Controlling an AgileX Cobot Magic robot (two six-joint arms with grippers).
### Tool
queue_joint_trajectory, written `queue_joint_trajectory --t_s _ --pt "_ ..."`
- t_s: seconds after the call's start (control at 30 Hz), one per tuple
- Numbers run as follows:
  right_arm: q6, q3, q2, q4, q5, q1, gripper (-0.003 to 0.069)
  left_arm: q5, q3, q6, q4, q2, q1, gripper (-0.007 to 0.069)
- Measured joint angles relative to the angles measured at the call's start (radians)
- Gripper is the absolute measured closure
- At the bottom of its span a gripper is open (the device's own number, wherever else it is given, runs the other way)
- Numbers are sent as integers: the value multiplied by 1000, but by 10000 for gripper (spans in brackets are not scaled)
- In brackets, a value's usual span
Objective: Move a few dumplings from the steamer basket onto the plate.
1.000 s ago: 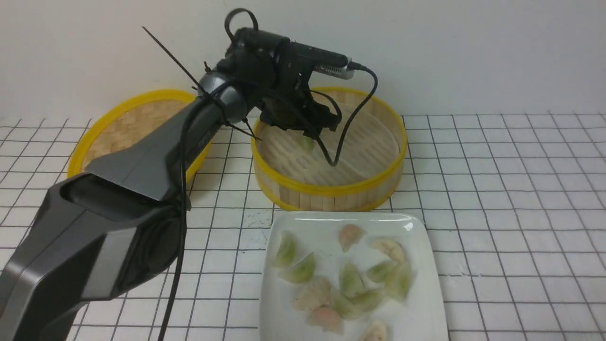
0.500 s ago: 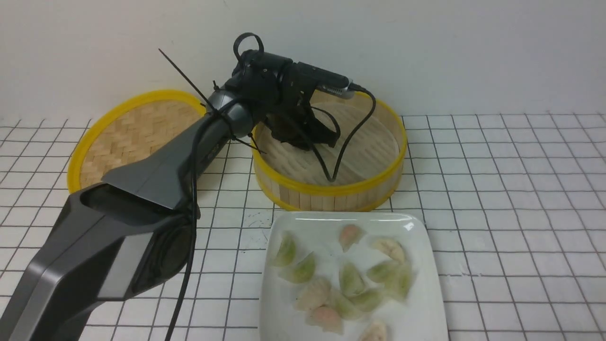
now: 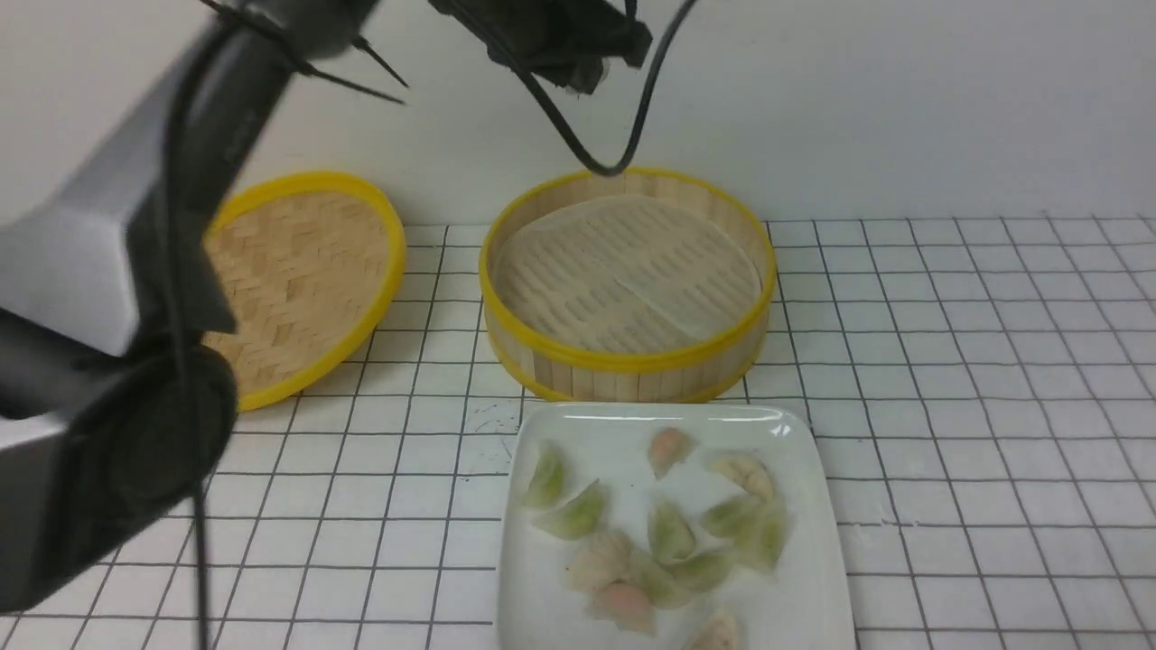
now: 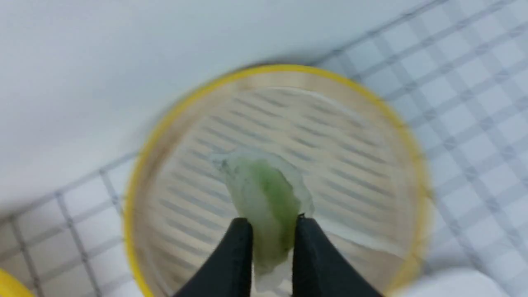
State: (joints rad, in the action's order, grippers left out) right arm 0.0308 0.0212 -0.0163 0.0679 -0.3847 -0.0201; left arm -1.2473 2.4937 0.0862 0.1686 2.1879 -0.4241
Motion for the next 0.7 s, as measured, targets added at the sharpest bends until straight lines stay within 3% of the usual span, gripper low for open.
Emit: queue_joint_trajectory --t_s 0.13,0.17,0.27,0.47,0.6,0.63,0.67,0.7 --pt "0 0 0 0 0 0 673 -1 -405 17 79 -245 -34 526" --pt "0 0 0 0 0 0 673 -1 -405 19 79 -254 -36 526" --pt "0 0 0 0 0 0 673 -2 -707 32 100 -339 -92 526" --pt "0 0 0 0 0 0 673 118 -894 72 73 -268 -179 503" --pt "0 0 0 0 0 0 673 198 -898 78 66 -207 -208 351" --pt "0 0 0 0 0 0 673 198 -898 78 65 -205 -209 351" --pt "0 0 0 0 0 0 673 215 -899 78 55 -194 -211 263" --pt "0 0 0 0 0 0 673 218 -899 78 50 -193 -211 240"
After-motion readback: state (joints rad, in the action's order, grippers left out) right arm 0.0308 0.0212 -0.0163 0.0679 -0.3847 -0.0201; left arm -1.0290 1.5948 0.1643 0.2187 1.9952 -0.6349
